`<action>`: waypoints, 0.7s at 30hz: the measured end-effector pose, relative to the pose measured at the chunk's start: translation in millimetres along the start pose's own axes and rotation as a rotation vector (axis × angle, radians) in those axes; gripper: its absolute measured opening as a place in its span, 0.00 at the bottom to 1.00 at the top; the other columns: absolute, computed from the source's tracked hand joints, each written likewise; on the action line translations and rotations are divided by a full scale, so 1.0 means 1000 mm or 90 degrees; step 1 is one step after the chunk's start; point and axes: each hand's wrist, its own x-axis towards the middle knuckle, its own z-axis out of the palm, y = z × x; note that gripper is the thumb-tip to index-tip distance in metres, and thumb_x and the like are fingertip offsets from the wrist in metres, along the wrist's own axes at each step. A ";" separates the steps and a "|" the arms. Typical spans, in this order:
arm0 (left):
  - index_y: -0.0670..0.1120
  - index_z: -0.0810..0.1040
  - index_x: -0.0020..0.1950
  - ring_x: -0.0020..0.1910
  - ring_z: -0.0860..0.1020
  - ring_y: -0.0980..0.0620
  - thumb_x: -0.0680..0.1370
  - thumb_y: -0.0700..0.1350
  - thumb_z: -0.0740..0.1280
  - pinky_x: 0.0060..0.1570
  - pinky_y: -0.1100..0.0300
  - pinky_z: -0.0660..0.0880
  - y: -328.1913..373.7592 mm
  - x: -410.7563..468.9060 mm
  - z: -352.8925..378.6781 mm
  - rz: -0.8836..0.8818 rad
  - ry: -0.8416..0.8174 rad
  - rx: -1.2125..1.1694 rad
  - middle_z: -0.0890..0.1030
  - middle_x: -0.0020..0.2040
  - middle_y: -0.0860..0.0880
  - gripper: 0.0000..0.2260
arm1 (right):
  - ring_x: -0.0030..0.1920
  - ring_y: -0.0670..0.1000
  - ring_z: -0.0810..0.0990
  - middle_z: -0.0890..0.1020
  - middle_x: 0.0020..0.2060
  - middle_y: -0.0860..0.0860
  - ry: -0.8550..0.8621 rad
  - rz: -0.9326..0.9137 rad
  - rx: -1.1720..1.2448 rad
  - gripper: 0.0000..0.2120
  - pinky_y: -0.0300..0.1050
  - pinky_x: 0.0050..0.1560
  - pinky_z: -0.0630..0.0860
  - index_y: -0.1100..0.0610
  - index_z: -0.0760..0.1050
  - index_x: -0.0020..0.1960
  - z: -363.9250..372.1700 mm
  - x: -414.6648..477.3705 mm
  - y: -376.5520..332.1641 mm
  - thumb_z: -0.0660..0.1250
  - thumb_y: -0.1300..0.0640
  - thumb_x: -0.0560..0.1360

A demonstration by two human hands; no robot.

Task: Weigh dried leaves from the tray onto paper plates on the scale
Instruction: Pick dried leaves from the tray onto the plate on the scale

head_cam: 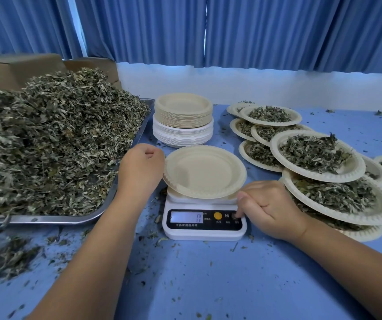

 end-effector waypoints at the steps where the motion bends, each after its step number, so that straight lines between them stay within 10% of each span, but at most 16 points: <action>1: 0.52 0.77 0.41 0.40 0.78 0.53 0.78 0.47 0.61 0.37 0.58 0.70 0.001 0.000 0.000 0.002 0.000 -0.007 0.80 0.41 0.54 0.07 | 0.24 0.53 0.74 0.75 0.22 0.53 0.029 0.000 -0.017 0.25 0.49 0.27 0.72 0.64 0.75 0.26 -0.001 0.001 -0.001 0.55 0.56 0.78; 11: 0.43 0.75 0.45 0.41 0.76 0.52 0.77 0.46 0.58 0.30 0.55 0.67 0.010 0.000 -0.008 -0.003 0.032 -0.019 0.78 0.42 0.49 0.09 | 0.21 0.55 0.68 0.67 0.18 0.53 0.136 0.079 -0.108 0.27 0.50 0.23 0.66 0.65 0.67 0.23 -0.004 0.035 -0.027 0.53 0.52 0.77; 13: 0.40 0.68 0.41 0.28 0.68 0.47 0.76 0.43 0.56 0.25 0.54 0.60 0.013 0.001 -0.008 -0.009 0.043 -0.016 0.71 0.30 0.48 0.08 | 0.25 0.49 0.73 0.72 0.20 0.47 0.111 0.123 -0.107 0.26 0.48 0.28 0.70 0.61 0.74 0.25 0.002 0.059 -0.035 0.54 0.50 0.77; 17: 0.49 0.71 0.39 0.35 0.68 0.50 0.78 0.42 0.55 0.34 0.58 0.65 0.019 0.004 -0.016 -0.085 0.052 -0.185 0.73 0.38 0.51 0.09 | 0.33 0.40 0.75 0.75 0.26 0.42 -0.016 0.170 -0.092 0.22 0.46 0.35 0.69 0.59 0.81 0.34 0.034 0.118 -0.046 0.56 0.53 0.80; 21: 0.47 0.70 0.37 0.32 0.64 0.51 0.79 0.38 0.55 0.25 0.63 0.62 0.019 0.014 -0.028 -0.186 0.100 -0.354 0.69 0.33 0.49 0.12 | 0.39 0.56 0.78 0.81 0.34 0.58 -0.116 0.142 -0.116 0.16 0.51 0.43 0.72 0.64 0.79 0.40 0.087 0.173 -0.048 0.60 0.55 0.77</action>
